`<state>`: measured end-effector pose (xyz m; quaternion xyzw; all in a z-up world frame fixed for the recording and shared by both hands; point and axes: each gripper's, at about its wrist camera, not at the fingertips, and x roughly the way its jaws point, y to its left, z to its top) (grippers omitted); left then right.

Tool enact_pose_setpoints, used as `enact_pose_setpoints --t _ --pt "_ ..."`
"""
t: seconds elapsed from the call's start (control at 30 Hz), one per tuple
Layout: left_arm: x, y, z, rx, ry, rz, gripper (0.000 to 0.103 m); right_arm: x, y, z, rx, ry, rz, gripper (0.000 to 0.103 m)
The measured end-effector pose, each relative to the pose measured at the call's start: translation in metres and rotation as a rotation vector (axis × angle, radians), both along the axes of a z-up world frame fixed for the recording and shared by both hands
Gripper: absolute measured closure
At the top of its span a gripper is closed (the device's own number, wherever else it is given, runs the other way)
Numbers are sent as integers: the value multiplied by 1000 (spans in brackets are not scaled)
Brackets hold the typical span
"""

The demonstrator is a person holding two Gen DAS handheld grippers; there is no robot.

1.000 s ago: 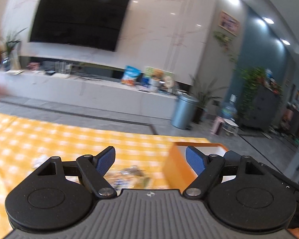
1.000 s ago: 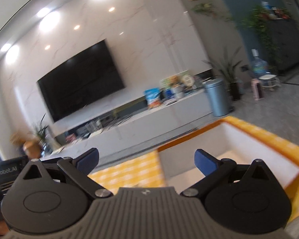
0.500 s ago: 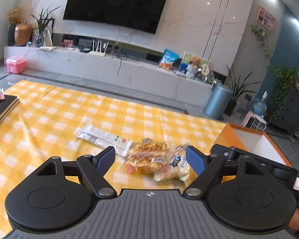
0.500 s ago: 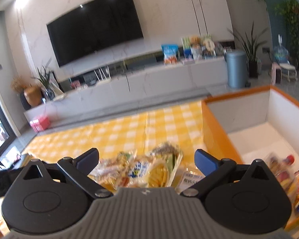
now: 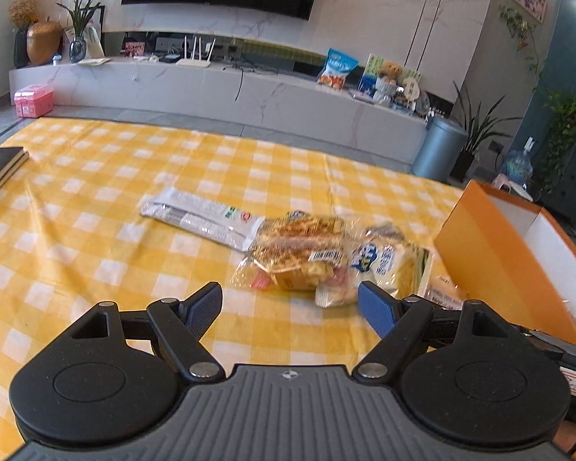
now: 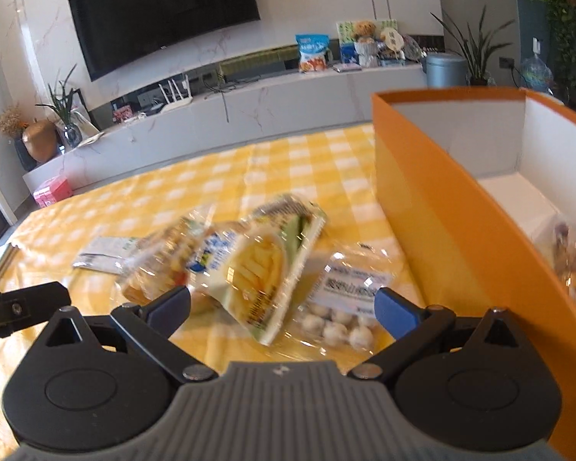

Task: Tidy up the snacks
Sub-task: 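Move the right tool onto the yogurt hawthorn ball pack and close it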

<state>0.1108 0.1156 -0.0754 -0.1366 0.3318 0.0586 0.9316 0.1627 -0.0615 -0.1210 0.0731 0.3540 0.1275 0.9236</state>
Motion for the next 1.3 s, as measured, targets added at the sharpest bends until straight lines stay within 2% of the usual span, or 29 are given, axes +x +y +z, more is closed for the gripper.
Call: enact_pose_setpoints --t 0.2,0.33,0.43,0.57,0.77,0.9,0.93,1.07,1.2,1.3 --pt "4 2 -10 -16 49 8 9 -1 7 -10 -47 -1 15 4" --pt "5 7 -15 -14 82 16 9 4 12 -20 -51 44 44 3" --pt "3 10 -15 1 83 32 9 0 18 -23 -122 21 53 3" --pt "4 15 -17 -10 110 29 9 -1 22 -24 -111 14 75 3" --pt "3 18 -19 -38 123 36 9 -2 34 -28 -198 -14 90 3" --pt "-2 17 -12 -58 80 69 9 0 44 -36 -335 -32 39 4" --pt "-2 16 -10 -55 71 63 9 -1 45 -37 -354 -37 35 7" --pt "-2 12 -6 -29 55 64 9 -3 41 -34 -370 -61 1 36" --pt "0 7 -8 -40 64 47 9 -5 38 -33 -398 -57 -11 40" --pt "0 1 -8 -21 62 31 9 -12 44 -33 -437 -61 13 49"
